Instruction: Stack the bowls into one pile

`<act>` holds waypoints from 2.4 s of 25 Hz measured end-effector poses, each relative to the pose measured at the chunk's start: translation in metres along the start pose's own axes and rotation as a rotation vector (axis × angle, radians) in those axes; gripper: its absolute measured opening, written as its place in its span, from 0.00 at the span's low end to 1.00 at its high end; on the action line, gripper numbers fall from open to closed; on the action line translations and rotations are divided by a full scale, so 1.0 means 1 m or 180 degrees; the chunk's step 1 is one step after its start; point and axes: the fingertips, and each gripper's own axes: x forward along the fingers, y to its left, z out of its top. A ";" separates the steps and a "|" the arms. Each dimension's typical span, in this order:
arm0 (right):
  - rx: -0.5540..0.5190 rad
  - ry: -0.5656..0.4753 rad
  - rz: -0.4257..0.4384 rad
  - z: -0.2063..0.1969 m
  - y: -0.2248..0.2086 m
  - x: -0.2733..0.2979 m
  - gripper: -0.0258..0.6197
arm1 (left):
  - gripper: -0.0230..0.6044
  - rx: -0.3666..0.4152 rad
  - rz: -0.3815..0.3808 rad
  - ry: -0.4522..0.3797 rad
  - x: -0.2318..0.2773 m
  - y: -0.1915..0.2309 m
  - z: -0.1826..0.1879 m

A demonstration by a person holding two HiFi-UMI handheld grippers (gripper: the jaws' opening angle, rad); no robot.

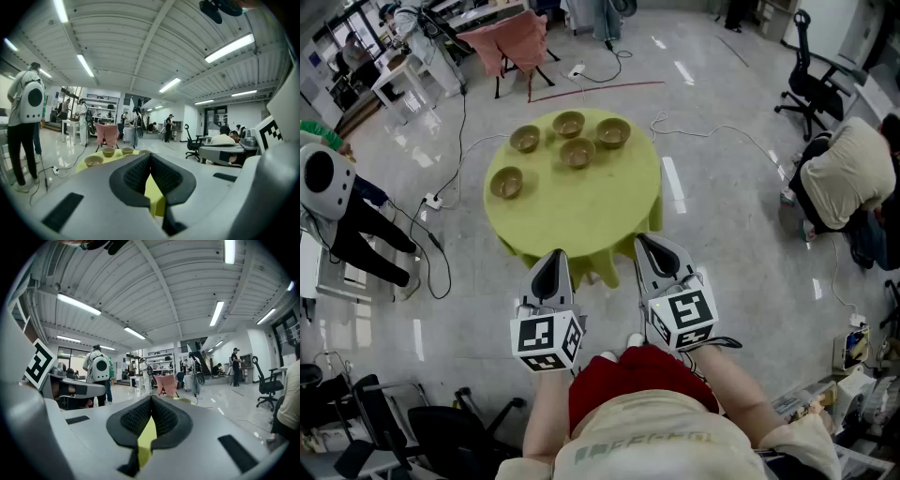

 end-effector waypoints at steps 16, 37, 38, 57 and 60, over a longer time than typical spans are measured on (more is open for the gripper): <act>0.0051 -0.0104 -0.0130 0.001 -0.023 -0.014 0.10 | 0.07 0.0124 0.0062 -0.0131 0.008 -0.013 0.008; 0.0069 -0.0010 -0.0143 0.003 -0.053 0.033 0.10 | 0.07 0.0120 0.0175 -0.0008 0.061 0.011 0.009; 0.0067 0.0004 -0.0144 0.003 -0.055 0.036 0.10 | 0.07 0.0110 0.0169 -0.0008 0.065 0.012 0.009; 0.0091 0.0127 -0.0205 0.015 -0.098 0.188 0.10 | 0.07 0.0068 0.0124 0.0185 0.205 0.091 0.023; 0.0092 0.0169 -0.0219 0.016 -0.102 0.211 0.10 | 0.07 0.0056 0.0129 0.0221 0.227 0.108 0.026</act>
